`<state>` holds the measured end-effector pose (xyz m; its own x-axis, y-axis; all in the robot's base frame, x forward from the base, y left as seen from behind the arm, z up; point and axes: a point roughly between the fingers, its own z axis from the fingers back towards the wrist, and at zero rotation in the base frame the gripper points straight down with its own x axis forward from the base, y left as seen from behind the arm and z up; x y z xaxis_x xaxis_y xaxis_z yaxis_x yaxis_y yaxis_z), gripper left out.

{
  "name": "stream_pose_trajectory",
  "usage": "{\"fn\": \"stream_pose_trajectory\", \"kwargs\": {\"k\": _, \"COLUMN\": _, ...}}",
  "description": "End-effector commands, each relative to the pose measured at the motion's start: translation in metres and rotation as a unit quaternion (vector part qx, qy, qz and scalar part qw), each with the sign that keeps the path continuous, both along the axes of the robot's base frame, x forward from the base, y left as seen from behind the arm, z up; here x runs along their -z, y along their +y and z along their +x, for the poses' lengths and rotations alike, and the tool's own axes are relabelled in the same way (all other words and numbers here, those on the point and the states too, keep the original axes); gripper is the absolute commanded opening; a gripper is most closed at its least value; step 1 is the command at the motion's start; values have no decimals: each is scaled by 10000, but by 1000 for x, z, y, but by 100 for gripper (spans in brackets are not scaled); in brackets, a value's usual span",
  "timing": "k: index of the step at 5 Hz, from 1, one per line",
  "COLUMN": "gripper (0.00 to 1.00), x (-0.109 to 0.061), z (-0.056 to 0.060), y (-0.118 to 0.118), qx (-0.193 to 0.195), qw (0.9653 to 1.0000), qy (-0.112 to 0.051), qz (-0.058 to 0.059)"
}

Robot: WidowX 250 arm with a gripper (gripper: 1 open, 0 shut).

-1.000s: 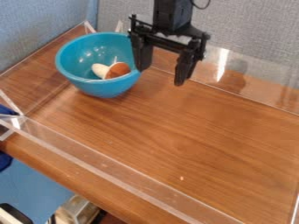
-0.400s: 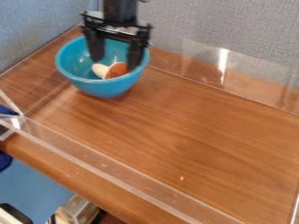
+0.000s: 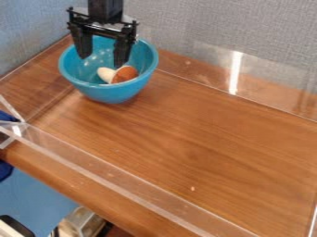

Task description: Remove the mushroom from inside the blue bowl and put it on the table

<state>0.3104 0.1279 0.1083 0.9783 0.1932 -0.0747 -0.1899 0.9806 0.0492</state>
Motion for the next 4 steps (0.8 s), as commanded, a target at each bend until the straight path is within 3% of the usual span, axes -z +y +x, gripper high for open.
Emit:
{"fn": "stream_pose_trajectory", "kwargs": {"k": 1, "gripper": 100, "x": -11, "z": 14, "y": 21, "qx": -130, "qw": 9993, "qy": -282, "qz": 210}}
{"fn": "stream_pose_trajectory", "kwargs": {"k": 4, "gripper": 100, "x": 10, "z": 32, "y": 28, "qx": -184, "qw": 9988, "qy": -217, "qz": 397}}
